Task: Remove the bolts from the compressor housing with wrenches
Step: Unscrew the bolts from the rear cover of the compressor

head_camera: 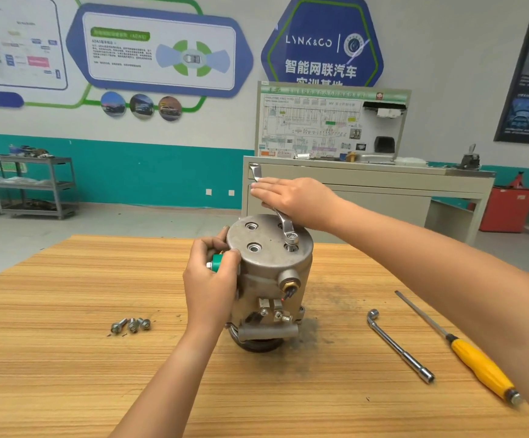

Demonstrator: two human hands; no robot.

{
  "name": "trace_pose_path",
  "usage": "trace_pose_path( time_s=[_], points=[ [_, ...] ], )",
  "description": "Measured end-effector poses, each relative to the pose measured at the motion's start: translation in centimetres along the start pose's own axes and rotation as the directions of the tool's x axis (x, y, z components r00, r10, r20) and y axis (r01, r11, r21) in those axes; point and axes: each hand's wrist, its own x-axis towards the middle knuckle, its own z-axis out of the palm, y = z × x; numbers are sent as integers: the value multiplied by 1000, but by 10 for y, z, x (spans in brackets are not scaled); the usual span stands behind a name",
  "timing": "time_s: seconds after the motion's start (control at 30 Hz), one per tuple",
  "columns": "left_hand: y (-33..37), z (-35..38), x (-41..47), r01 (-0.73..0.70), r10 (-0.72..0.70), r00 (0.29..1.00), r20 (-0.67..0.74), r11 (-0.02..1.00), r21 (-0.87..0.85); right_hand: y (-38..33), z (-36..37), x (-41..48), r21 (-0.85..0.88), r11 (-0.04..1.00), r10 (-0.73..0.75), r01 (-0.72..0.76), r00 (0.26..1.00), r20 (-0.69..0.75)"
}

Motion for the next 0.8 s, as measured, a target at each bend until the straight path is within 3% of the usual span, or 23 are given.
trace_pose_path(
  time_s=[0.07,0.23,0.3,0.4,0.53,0.6,0.67,0.8],
  points=[
    [-1,-1,1,24,-24,1000,10,1000,-7,1,-1,8,-56,994,-81,90,987,141],
    [-3,-4,2,13,-13,1000,11,1000,-20,-6,-6,26,-78,963,-246,257,961,130],
    [-2,-5,2,15,-15,1000,7,1000,-21,-11,-14,30,-47,953,-295,298,954,57],
    [-1,-6,3,18,-18,1000,10,1000,-21,-14,-17,33,-53,889,-458,456,876,-152],
    [2,-6,3,-4,4,1000,24,1000,1,-17,-23,39,-190,794,-606,577,773,-185],
    [2,-5,3,8,-8,999,38,1000,-2,-13,-24,37,-223,804,-591,552,781,-199],
    [2,-4,1,34,-33,999,41,999,-31,-8,-24,31,-224,863,-499,453,836,-228],
    [1,-2,-2,46,-45,998,39,999,-27,-1,-15,7,-68,987,-158,146,957,-243]
  ],
)
